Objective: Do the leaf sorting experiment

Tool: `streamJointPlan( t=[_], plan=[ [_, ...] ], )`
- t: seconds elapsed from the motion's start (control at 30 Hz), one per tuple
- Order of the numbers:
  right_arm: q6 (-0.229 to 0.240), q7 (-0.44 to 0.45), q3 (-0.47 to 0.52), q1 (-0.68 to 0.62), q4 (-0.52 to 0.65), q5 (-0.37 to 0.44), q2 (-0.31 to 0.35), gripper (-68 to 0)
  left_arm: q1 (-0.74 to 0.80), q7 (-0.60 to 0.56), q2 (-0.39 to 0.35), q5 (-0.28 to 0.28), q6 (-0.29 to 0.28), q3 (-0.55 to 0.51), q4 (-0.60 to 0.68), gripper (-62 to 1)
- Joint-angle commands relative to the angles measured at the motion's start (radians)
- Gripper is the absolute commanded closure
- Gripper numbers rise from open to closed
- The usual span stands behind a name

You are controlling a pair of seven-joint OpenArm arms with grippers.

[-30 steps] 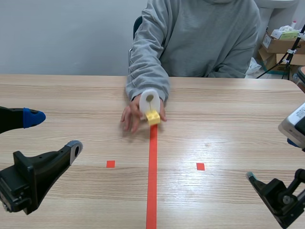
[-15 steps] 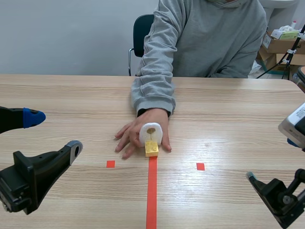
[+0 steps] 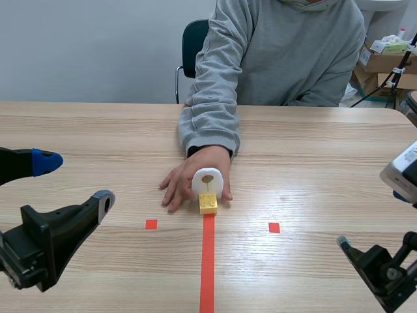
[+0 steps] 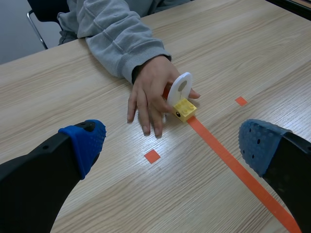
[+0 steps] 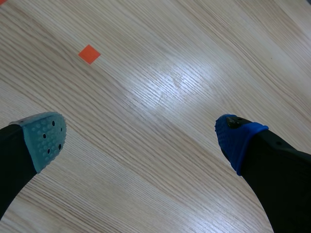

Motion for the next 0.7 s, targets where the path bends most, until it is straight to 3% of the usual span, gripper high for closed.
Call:
streamJointPlan(
  t=[0.0,0.67],
  plan=[
    [-0.007,0.004,0.002,0.003,0.018,0.003,0.009,-64.0,-0.005,-0.013,0.003,-0.011,-0.003,0.001,0.014,-58.5],
    [-0.008,0.005,0.002,-0.010,0.018,0.003,0.009,-64.0,-0.005,-0.010,0.002,-0.011,-0.003,0.001,0.014,-58.5]
  ],
)
